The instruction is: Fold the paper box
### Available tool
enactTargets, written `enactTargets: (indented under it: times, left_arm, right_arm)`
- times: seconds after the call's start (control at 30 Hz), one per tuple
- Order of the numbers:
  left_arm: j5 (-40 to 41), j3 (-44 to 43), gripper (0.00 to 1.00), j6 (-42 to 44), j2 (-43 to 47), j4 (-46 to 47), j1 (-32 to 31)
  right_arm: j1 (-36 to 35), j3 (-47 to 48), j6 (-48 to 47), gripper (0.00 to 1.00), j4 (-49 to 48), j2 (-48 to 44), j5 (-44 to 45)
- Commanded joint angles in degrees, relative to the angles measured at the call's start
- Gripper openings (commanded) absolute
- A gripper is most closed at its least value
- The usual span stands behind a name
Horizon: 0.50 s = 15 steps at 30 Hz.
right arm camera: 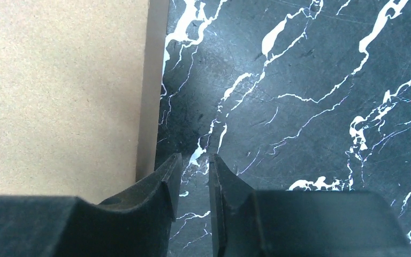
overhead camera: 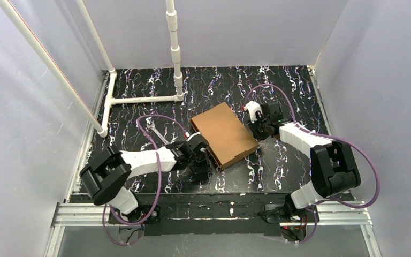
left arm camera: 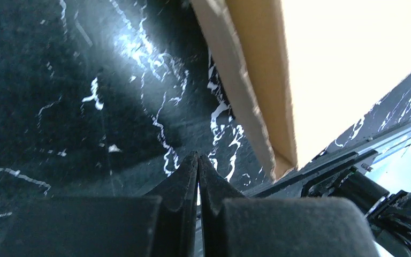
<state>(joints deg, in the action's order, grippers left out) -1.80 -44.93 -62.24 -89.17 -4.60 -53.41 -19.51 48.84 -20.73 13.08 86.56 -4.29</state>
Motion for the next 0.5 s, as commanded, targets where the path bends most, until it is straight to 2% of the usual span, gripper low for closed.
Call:
enactTargets:
  times: [0.0,0.13,0.27,0.37,0.47]
  left_arm:
    - [1.85,3.96,0.0,-2.99,4.0,0.61,-0.87]
    - [2.42,1.61,0.0,-5.95,1.62,-4.69,-2.15]
    - [2.8,-5.7,0.0,-6.41,-2.71,-8.47,-4.65]
    - [4.15,-15.58,0.0,-5.61,-7.77,-13.6,-5.29]
    - [7.17,-29.13,0.0,-5.09,-14.93,-23.6,-5.39]
  right_arm:
    - [0.26,-0.6,1.74,0.34,-1.69,-1.14,-0.38]
    - [0.26,-0.68,1.83,0.34,-1.4,0.36,1.04]
    - [-0.14,-0.76,1.92,0.33,-0.83,0.78,0.03]
    - [-1.95,-1.13,1.92,0.31,-0.31,0.78,-2.06]
    - [-3.68,-1.57,2.15,0.3,-0.46,0.17,-3.83]
